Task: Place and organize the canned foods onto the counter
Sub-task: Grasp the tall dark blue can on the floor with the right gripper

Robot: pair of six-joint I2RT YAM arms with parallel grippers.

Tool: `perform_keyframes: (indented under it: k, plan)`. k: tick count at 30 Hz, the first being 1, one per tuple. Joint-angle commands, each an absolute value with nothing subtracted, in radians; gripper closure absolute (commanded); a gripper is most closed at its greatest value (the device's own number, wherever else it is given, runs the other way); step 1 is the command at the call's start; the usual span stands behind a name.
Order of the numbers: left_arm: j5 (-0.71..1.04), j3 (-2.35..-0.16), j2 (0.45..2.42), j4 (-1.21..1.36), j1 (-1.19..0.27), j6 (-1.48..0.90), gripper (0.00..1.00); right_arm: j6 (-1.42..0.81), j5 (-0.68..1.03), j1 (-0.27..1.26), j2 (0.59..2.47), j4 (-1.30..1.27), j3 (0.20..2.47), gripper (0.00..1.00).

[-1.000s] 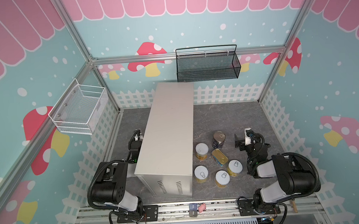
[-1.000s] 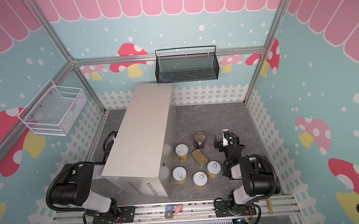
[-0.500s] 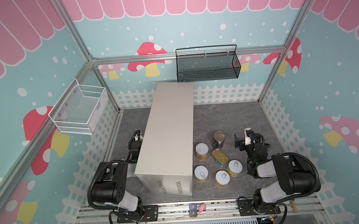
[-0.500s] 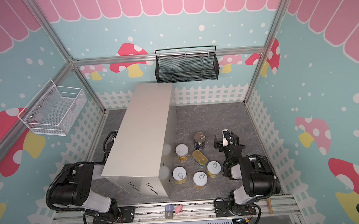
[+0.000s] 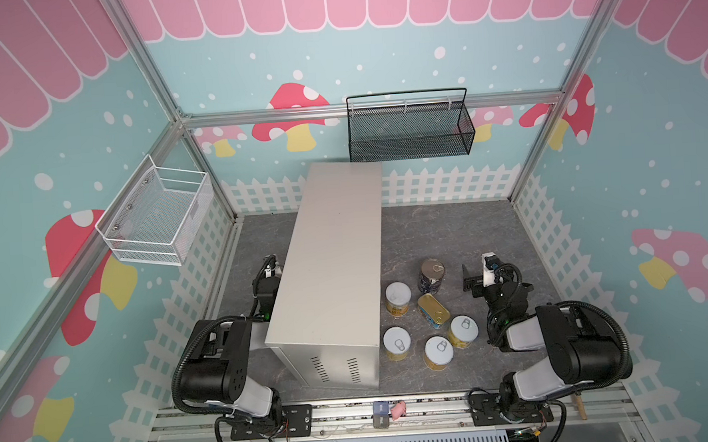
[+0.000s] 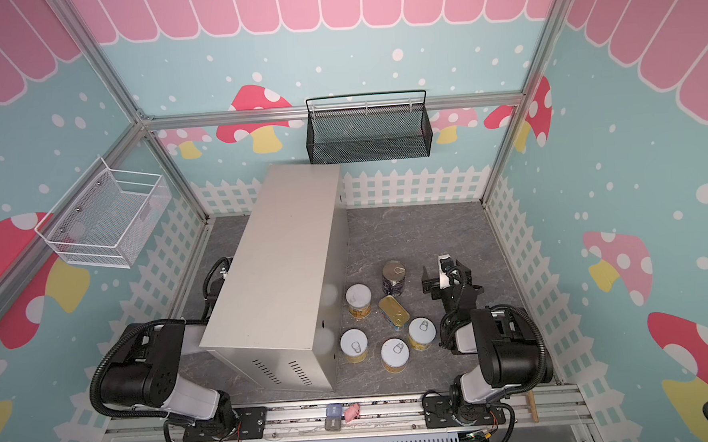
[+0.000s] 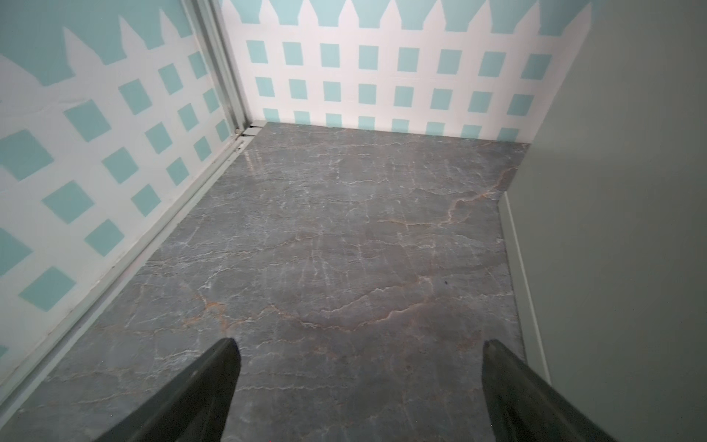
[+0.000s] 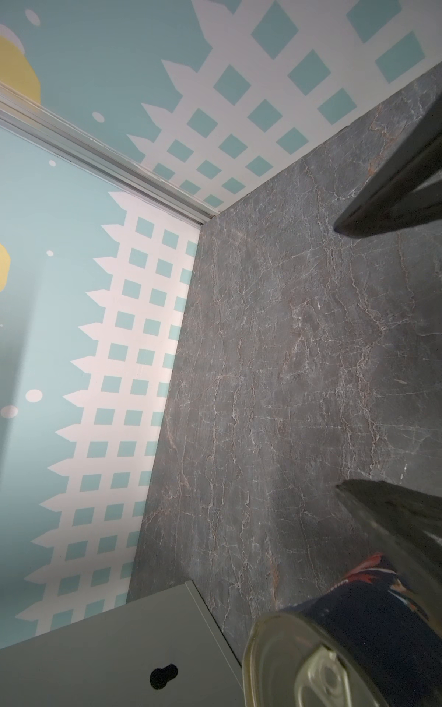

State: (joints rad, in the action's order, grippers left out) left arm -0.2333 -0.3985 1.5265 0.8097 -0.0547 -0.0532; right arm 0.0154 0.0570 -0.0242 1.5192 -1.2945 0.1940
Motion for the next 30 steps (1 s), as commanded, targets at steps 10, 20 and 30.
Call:
perform_keyframes:
  k: [10, 20, 30]
  plan:
    - [-0.574, -0.763, 1.376, 0.101, -0.056, -0.195, 0.00, 0.032, 0.060, -0.018, 1.526, -1.330, 0.196, 0.00]
    - [-0.631, -1.254, 1.340, -0.657, -0.055, -0.458, 0.00, 0.029, 0.059, -0.019, 1.528, -1.329, 0.198, 0.00]
    - [-0.234, -1.462, 1.197, -0.817, -0.055, -0.285, 0.00, -0.014, -0.044, -0.019, 1.451, -1.062, 0.320, 0.01]
